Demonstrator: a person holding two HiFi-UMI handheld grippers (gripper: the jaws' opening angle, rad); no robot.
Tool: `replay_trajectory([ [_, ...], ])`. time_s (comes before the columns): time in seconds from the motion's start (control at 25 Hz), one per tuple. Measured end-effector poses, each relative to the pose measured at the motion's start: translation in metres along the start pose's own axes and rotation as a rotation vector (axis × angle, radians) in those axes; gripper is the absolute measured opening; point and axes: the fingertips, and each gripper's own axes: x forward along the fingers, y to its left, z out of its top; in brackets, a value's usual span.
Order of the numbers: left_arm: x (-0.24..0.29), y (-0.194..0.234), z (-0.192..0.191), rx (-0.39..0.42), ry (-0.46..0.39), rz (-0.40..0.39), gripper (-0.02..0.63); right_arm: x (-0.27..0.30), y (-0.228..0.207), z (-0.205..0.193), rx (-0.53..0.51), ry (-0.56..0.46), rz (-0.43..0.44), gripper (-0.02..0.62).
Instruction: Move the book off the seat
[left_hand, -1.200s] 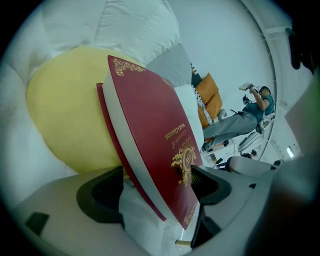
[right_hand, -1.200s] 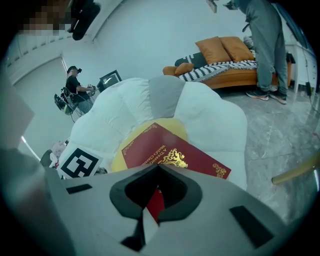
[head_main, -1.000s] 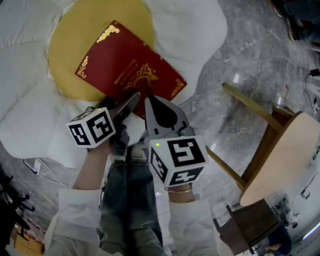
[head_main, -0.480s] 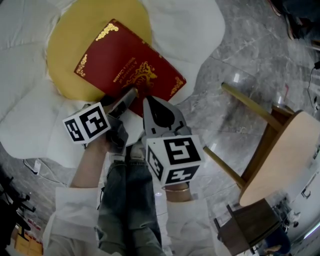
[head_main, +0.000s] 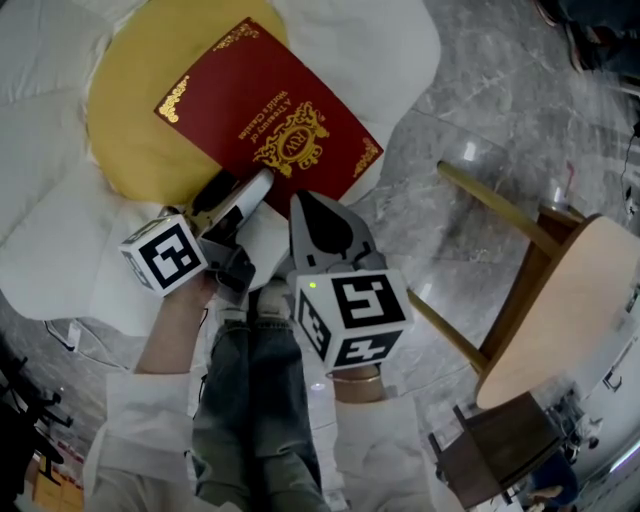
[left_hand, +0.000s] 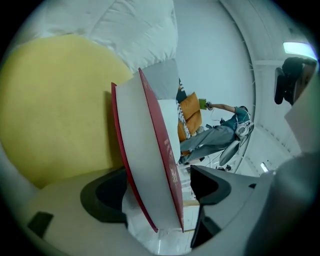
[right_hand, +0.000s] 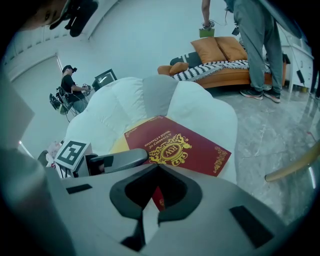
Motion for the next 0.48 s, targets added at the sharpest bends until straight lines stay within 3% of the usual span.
replay_trajectory([
  [0.24,-0.001,0.004,0.000,-0.115,0.013,-0.025,0.400,-0.005,0.011,0.001,-0.004,-0.018,-0.010,0.011],
  [0.36,0.003,0.012,-0.003,-0.124,0.035,-0.016,0.400,-0.005,0.008,0.004,-0.009,-0.025,-0.011,0.011],
  [0.48,0.004,0.007,0.001,-0.172,0.035,-0.103,0.396,-0.006,0.007,0.003,-0.002,-0.024,-0.019,0.011],
])
